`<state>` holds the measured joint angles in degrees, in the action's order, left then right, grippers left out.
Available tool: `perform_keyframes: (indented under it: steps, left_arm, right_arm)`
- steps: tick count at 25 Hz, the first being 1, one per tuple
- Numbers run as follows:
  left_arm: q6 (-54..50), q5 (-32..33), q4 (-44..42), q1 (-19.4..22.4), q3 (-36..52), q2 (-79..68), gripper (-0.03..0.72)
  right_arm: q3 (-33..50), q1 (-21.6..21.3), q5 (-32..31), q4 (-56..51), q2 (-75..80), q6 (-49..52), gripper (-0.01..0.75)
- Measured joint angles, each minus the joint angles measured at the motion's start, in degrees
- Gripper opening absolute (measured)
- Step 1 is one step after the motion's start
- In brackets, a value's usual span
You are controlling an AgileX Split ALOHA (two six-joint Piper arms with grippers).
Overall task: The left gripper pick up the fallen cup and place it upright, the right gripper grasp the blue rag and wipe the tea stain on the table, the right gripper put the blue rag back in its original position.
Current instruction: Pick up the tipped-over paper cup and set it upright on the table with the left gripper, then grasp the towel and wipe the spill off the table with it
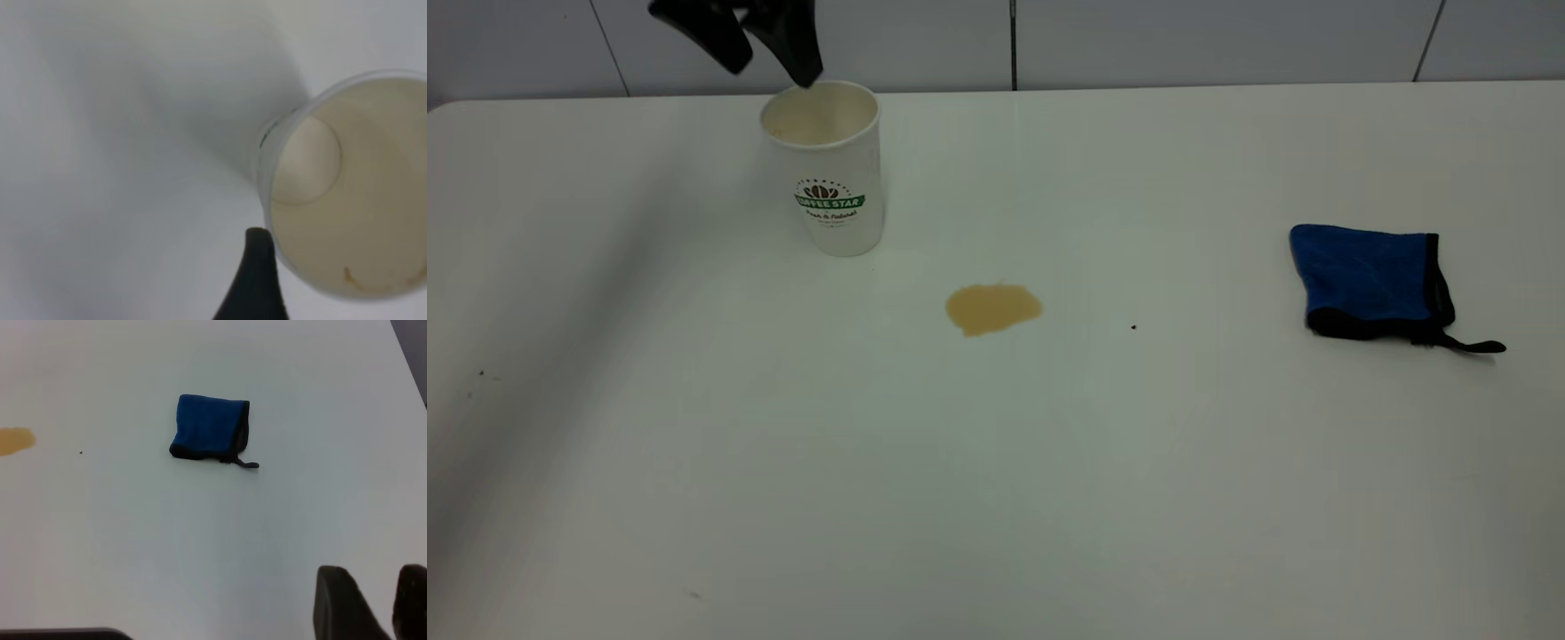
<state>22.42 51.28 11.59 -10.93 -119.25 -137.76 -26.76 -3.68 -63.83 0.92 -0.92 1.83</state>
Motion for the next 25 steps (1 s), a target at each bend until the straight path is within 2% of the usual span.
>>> perform_keyframes:
  steps: [3,7,11,16,19,25]
  left_arm:
    - [-0.06,5.85,-1.88,0.0,-1.16,5.44,0.679]
    - [-0.11,15.48,-3.69,0.0,-1.83,13.85,0.584]
    - [-0.78,15.64,-4.98,0.0,-1.91,21.97,0.481]
    - [-7.84,15.64,-6.16,0.0,-0.97,31.41,0.381]
    - [-9.93,15.64,-7.7,0.0,4.58,39.26,0.331]
    - [-10.52,15.64,-7.92,0.0,23.8,59.85,0.25]
  right_arm:
    - [0.0,0.0,0.0,0.0,0.0,0.0,0.239]
    - [0.0,0.0,0.0,0.0,0.0,0.0,0.239]
    - [0.0,0.0,0.0,0.0,0.0,0.0,0.239]
    - [0.0,0.0,0.0,0.0,0.0,0.0,0.239]
    - [0.0,0.0,0.0,0.0,0.0,0.0,0.239]
    - [0.0,0.0,0.0,0.0,0.0,0.0,0.239]
